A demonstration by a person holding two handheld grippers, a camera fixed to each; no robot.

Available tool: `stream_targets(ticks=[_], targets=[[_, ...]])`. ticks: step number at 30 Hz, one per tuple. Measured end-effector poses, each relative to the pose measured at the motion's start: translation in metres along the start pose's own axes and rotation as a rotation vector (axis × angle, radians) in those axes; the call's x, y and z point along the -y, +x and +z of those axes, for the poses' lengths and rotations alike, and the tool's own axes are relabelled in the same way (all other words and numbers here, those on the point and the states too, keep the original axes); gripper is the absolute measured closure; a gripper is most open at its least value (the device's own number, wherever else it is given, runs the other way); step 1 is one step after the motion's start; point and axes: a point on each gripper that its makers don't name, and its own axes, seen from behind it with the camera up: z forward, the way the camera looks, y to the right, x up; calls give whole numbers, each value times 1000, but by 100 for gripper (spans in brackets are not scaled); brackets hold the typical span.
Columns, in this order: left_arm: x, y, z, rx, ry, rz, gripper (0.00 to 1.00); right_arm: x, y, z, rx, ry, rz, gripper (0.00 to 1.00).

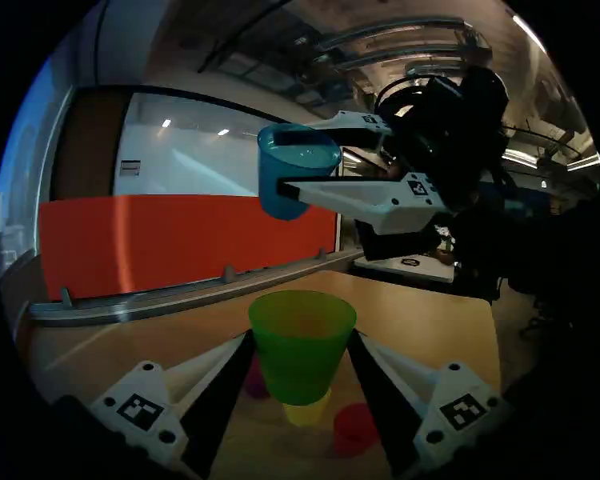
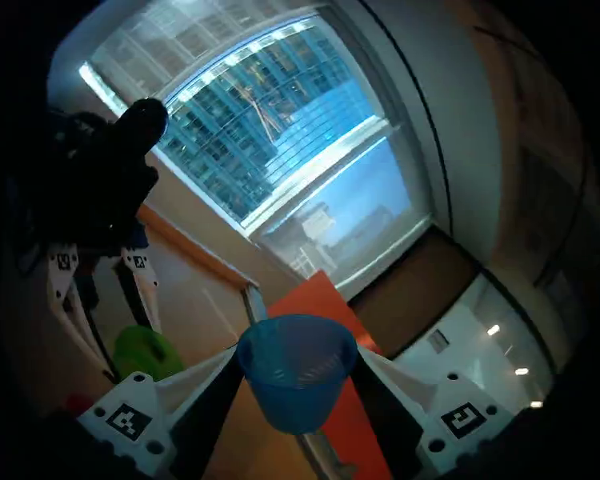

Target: Pour water

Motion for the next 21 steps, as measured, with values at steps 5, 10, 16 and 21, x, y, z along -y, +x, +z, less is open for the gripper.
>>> stream_targets(ticks=[5, 10, 16, 21], targets=[[2, 0, -1, 2, 6, 3, 17, 12, -1, -2, 10, 35, 230, 11], [4, 0, -1, 4, 8, 5, 17, 20, -3, -4, 10, 67, 422, 11], [5, 2, -2, 6, 12, 8, 17, 24, -5, -7, 10, 97, 596, 11], [7, 2, -2, 10, 15, 10, 17, 24, -6, -9, 10, 111, 683, 11]])
